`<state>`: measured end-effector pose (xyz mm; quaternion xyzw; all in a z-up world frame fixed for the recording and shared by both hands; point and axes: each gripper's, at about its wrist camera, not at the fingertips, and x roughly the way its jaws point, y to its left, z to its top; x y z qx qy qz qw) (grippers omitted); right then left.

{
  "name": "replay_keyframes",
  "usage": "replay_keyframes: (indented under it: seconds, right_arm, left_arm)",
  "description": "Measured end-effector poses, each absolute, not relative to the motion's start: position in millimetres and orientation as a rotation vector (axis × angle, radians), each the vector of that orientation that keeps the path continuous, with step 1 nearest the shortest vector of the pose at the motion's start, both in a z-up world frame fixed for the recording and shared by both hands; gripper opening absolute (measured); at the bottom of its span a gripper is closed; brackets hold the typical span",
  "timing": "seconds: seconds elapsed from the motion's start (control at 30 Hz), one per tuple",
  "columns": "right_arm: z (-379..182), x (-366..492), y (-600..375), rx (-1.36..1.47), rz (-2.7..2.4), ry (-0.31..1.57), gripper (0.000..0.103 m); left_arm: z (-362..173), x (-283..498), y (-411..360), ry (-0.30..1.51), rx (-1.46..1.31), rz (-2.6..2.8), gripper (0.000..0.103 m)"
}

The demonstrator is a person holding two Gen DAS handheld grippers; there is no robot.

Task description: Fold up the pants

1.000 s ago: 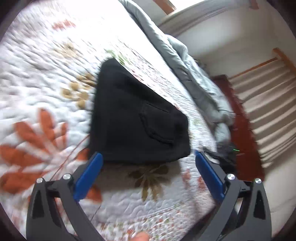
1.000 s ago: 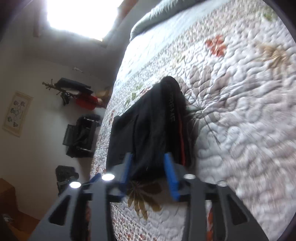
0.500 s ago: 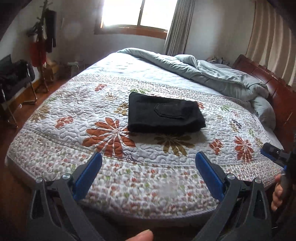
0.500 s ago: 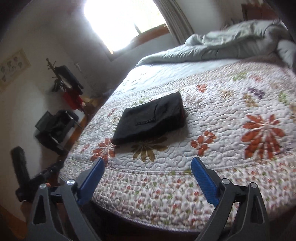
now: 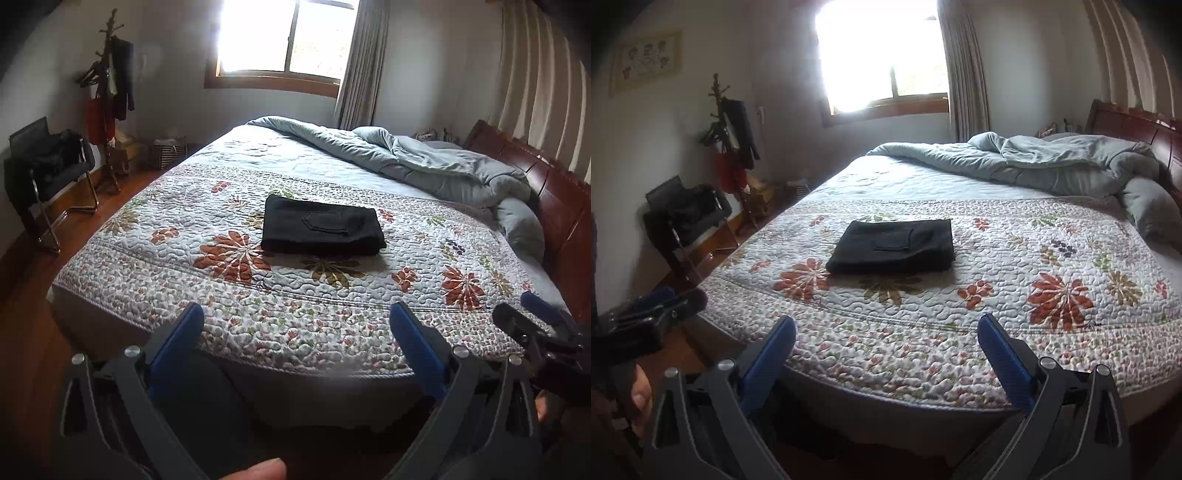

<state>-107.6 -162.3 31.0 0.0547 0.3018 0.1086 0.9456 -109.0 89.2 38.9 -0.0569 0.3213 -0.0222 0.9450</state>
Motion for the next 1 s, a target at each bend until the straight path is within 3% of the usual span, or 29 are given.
replay_keyframes:
  seconds: [1.0]
  right_arm:
    - [2.5, -51.3, -154.4, 0.11, 0.243, 0.671, 0.099]
  left_arm:
    - [32.4, -72.1, 89.5, 0.634, -0.088, 0.012, 0.1]
